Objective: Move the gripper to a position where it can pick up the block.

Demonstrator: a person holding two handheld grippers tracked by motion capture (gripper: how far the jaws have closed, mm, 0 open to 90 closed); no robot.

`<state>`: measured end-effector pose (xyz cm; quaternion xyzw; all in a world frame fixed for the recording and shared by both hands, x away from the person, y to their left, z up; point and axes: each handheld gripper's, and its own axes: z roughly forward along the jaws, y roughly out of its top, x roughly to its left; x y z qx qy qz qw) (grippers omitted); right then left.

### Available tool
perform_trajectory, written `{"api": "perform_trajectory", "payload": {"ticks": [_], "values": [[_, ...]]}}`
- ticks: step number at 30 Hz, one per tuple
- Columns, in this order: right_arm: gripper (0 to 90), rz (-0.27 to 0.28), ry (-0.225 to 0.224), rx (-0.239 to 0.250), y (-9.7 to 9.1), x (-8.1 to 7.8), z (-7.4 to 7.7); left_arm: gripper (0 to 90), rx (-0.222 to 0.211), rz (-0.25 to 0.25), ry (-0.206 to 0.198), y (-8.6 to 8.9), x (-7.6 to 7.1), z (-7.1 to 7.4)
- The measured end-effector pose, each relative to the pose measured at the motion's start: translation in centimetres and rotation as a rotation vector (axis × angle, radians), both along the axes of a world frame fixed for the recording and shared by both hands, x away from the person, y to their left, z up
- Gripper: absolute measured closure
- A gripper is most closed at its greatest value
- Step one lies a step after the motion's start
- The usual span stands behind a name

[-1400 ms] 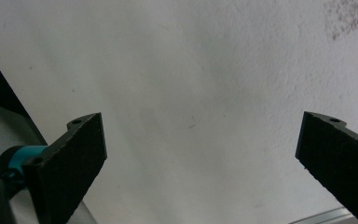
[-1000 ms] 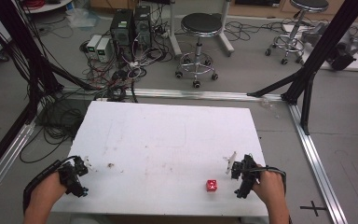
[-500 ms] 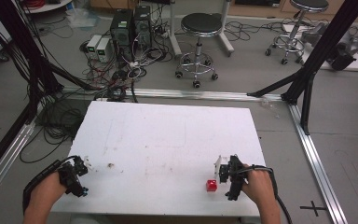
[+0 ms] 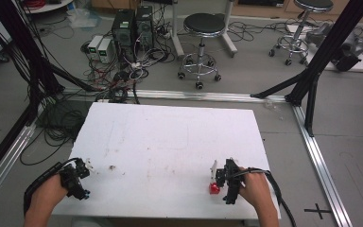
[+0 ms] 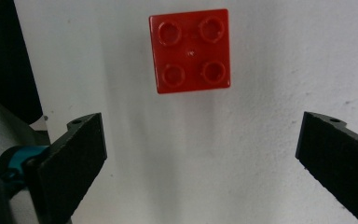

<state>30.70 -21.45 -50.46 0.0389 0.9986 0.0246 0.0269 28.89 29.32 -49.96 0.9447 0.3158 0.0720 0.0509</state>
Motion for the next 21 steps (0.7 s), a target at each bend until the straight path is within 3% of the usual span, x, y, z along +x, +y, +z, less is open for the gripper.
{"api": "perform_trajectory", "payload": {"ticks": [21], "values": [[0.9,0.061,0.041,0.072,2.4,0.1,-1.0,21.2,0.001,0.0,0.002,-0.1,0.0,-0.1]]}}
